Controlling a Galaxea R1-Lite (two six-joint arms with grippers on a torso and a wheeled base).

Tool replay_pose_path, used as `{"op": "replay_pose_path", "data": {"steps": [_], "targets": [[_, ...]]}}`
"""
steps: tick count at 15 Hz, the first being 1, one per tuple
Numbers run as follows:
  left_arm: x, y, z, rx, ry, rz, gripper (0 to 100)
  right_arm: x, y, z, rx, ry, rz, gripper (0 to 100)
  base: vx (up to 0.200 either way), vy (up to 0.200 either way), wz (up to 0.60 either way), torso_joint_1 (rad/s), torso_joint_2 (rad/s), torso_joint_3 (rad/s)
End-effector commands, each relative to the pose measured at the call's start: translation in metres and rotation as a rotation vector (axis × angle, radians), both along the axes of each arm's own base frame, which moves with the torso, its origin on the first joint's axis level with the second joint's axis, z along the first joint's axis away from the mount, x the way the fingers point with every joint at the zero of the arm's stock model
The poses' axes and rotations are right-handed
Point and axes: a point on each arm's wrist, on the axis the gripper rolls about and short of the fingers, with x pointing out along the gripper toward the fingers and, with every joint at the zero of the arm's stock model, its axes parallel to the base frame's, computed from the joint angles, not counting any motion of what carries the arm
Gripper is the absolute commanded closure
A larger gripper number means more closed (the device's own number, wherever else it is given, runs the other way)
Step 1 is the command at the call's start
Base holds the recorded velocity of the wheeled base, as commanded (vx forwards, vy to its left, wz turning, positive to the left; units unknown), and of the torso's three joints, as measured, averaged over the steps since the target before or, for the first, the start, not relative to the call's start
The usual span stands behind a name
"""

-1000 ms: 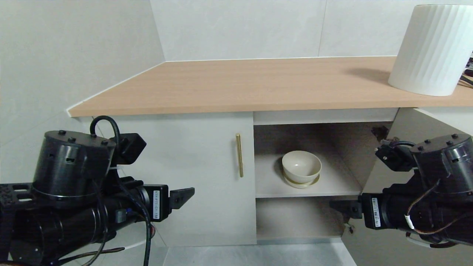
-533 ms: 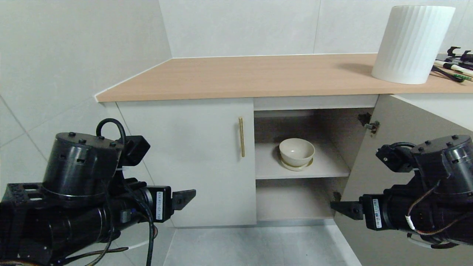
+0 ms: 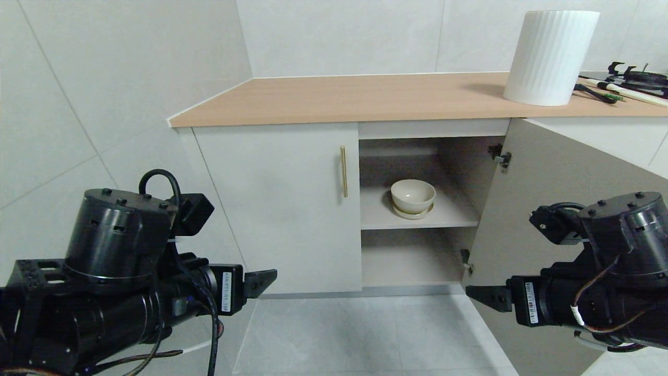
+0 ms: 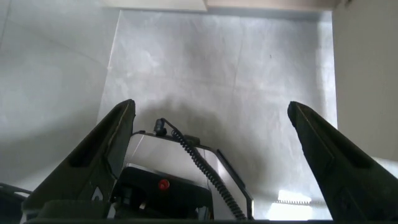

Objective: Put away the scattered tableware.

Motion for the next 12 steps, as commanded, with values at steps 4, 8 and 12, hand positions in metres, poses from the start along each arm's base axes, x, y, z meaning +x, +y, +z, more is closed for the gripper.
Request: {"op": "replay_pose_path", "data": {"steps": [4, 8, 12], "targets": [[0.0005, -0.0004, -0.0009, 0.002, 0.004, -0.001, 0, 0.0007, 0.0010, -0.0014, -0.004, 0.005, 0.002, 0, 0.000, 0.000, 0.00, 0.000, 0.00, 0.000], [0.0002, -0.0010, -0.0009, 0.002, 0.003, -0.002, 0, 0.0004, 0.0008, -0.0011, -0.003, 0.004, 0.002, 0, 0.000, 0.000, 0.00, 0.000, 0.00, 0.000], [0.0007, -0.0005, -0.0012, 0.004, 0.004, 0.000, 0, 0.0000, 0.0004, -0.0005, -0.005, 0.000, -0.003, 0, 0.000, -0.050, 0.00, 0.001, 0.00, 0.001]]}}
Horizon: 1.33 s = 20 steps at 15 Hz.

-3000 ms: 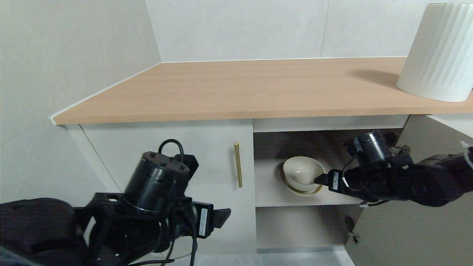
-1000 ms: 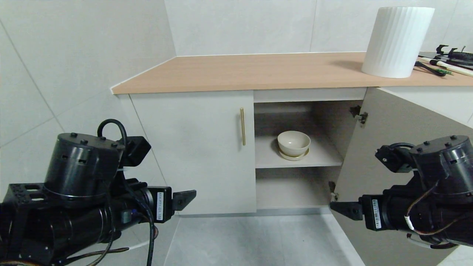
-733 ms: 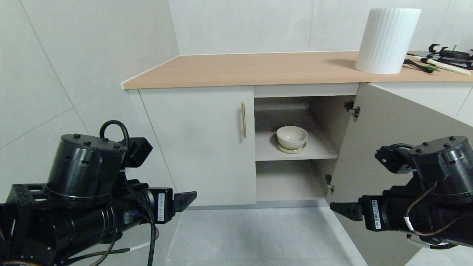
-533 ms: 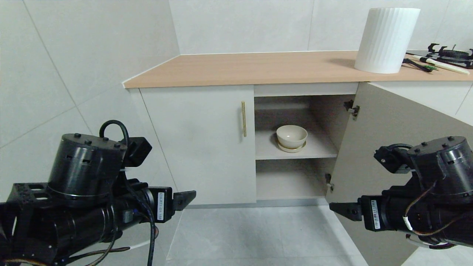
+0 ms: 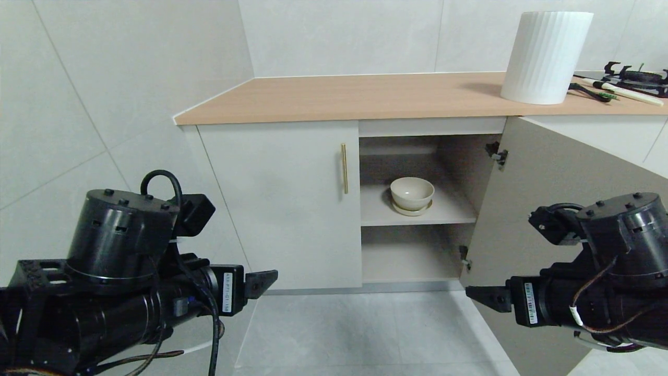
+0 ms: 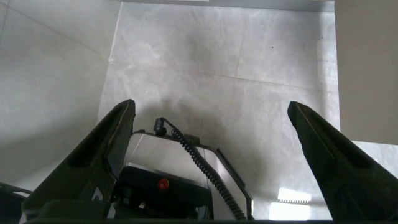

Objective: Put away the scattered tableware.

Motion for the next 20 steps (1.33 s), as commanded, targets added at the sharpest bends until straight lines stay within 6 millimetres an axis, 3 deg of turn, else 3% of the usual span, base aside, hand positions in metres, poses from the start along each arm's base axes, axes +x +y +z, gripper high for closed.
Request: {"op": "replay_pose_path", "data": {"steps": [1, 9, 14, 17, 20], "targets": [[0.000, -0.001, -0.001, 0.002, 0.002, -0.001, 0, -0.001, -0.001, 0.000, -0.011, 0.006, -0.004, 0, 0.000, -0.200, 0.00, -0.002, 0.00, 0.007], [0.001, 0.000, -0.001, 0.001, 0.001, 0.001, 0, -0.033, -0.024, 0.003, -0.218, 0.112, 0.092, 0, 0.000, -0.200, 0.00, 0.002, 0.00, 0.001], [0.001, 0.000, -0.001, 0.001, 0.001, 0.001, 0, -0.053, -0.042, 0.019, -0.353, 0.237, 0.058, 0, 0.000, -0.160, 0.00, 0.002, 0.00, 0.004], [0.001, 0.000, -0.001, -0.001, 0.002, 0.001, 0, -0.056, -0.057, 0.026, -0.414, 0.263, -0.033, 0, 0.000, 0.000, 0.00, 0.000, 0.00, 0.000], [0.001, 0.000, -0.001, 0.001, 0.004, 0.001, 0, -0.042, -0.079, 0.029, -0.467, 0.263, -0.212, 0, 0.000, 0.000, 0.00, 0.000, 0.00, 0.000]]}}
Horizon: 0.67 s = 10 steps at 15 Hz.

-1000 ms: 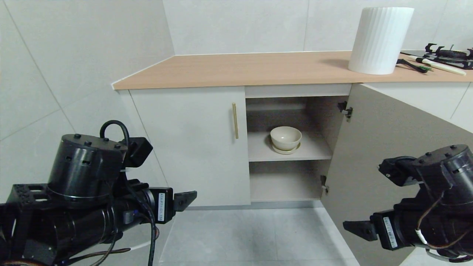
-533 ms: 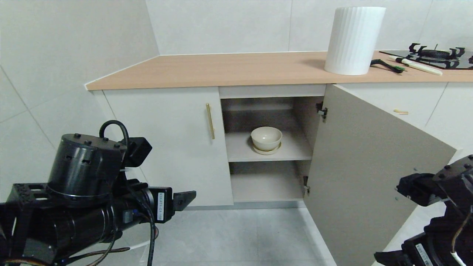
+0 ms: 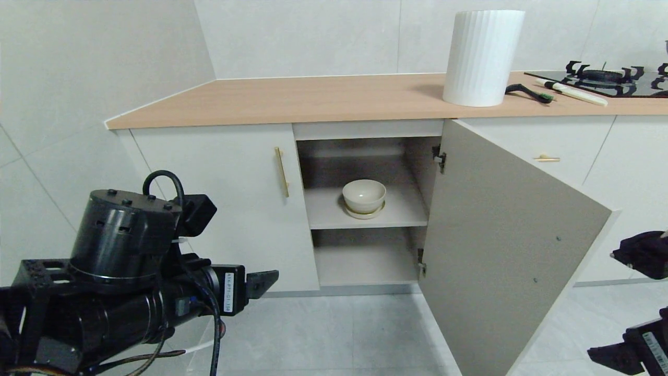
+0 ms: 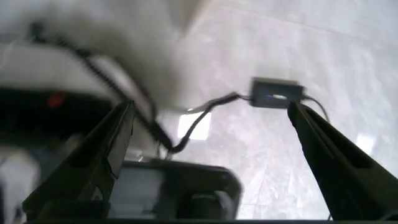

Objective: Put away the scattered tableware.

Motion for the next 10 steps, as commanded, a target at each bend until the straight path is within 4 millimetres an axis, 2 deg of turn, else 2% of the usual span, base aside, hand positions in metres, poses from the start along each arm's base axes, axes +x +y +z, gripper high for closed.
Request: {"op": "replay_pose_path", "data": {"steps": [1, 4, 7, 10], "targets": [[0.001, 0.000, -0.001, 0.002, 0.003, 0.002, 0, 0.008, -0.016, 0.007, -0.024, -0.027, -0.101, 0, 0.000, 0.000, 0.00, 0.000, 0.00, 0.000], [0.001, -0.001, -0.002, 0.004, 0.006, 0.002, 0, 0.019, -0.029, 0.012, -0.022, -0.072, -0.193, 0, 0.000, 0.000, 0.00, 0.000, 0.00, 0.000], [0.001, -0.001, -0.002, 0.004, 0.006, 0.002, 0, 0.051, -0.042, 0.013, 0.017, -0.206, -0.303, 0, 0.000, 0.000, 0.00, 0.000, 0.00, 0.000], [0.001, -0.001, -0.002, 0.004, 0.006, 0.002, 0, 0.071, -0.047, 0.009, 0.038, -0.266, -0.341, 0, 0.000, 0.000, 0.00, 0.000, 0.00, 0.000]]}}
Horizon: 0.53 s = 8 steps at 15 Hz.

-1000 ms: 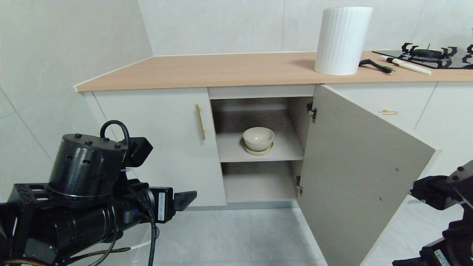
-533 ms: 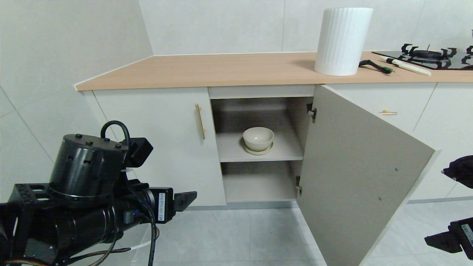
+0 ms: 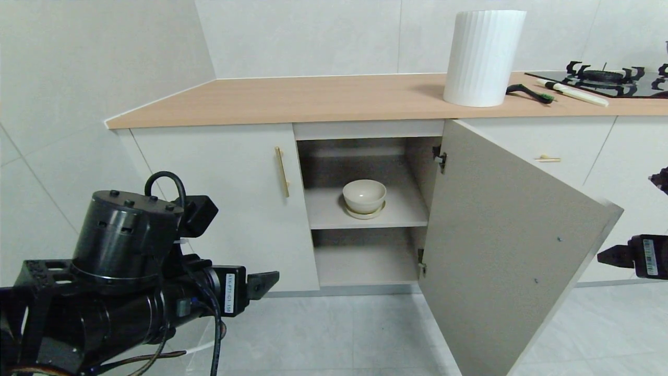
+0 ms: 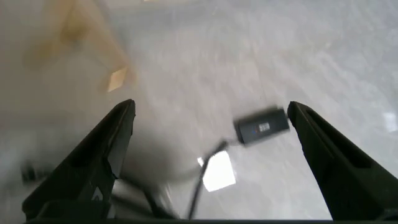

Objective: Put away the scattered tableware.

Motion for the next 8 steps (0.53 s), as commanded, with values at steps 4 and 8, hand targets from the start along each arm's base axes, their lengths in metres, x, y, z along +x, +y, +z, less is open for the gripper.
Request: {"op": "replay_pose_path", "data": {"steps": [4, 8], "targets": [[0.000, 0.000, 0.000, 0.000, 0.001, 0.001, 0, 0.025, -0.001, -0.013, 0.026, -0.011, -0.039, 0, 0.000, 0.000, 0.00, 0.000, 0.00, 0.000], [0.000, 0.000, 0.000, -0.001, 0.001, 0.002, 0, 0.029, 0.004, -0.016, 0.032, -0.044, -0.019, 0, 0.000, 0.000, 0.00, 0.000, 0.00, 0.000]]}}
